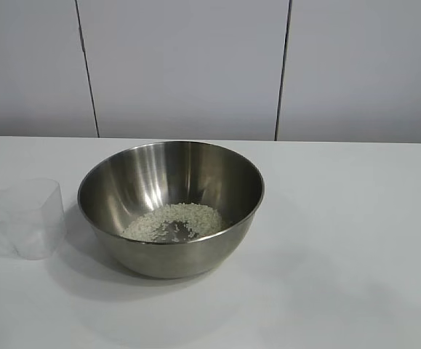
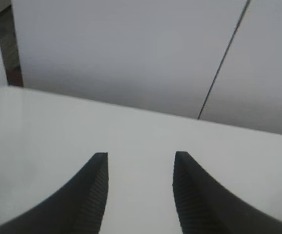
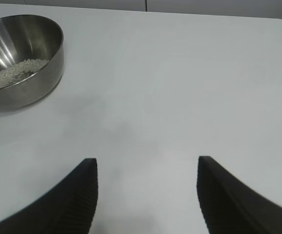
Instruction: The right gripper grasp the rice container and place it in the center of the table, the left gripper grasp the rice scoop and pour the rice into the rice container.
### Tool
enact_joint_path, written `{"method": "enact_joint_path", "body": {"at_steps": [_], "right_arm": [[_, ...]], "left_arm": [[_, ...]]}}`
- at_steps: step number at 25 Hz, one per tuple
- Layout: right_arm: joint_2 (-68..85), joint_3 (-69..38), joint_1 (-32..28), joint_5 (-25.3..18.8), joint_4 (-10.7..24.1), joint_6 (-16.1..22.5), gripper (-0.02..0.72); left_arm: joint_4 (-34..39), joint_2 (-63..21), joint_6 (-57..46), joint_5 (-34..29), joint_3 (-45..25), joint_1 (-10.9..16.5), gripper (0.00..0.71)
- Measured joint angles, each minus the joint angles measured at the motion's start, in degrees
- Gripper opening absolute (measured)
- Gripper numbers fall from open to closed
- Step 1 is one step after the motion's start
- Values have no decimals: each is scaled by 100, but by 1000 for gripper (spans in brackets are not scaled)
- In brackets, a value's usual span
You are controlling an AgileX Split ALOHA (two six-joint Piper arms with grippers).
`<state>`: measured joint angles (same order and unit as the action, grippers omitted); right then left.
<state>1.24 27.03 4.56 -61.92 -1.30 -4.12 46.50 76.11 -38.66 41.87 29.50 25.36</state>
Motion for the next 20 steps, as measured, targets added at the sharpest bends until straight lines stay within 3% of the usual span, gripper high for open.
{"method": "enact_joint_path", "body": {"at_steps": [3, 7, 9, 13, 17, 20], "right_arm": [[0, 0, 0, 0, 0, 0, 408], [0, 0, 0, 0, 0, 0, 408], [0, 0, 0, 0, 0, 0, 408], [0, 0, 0, 0, 0, 0, 408], [0, 0, 0, 0, 0, 0, 408], [0, 0, 0, 0, 0, 0, 408]], "left_arm": [[251, -1251, -545, -582, 0, -224, 315], [35, -2846, -668, -1448, 0, -714, 315], [-190, -3472, -684, -2016, 0, -1039, 315], [-564, -4685, -547, -3221, 10, -1949, 315], [-1118, -5722, 326, -5141, 319, -2929, 315], [-1965, -6238, 1700, -6848, 641, -3368, 315]]}}
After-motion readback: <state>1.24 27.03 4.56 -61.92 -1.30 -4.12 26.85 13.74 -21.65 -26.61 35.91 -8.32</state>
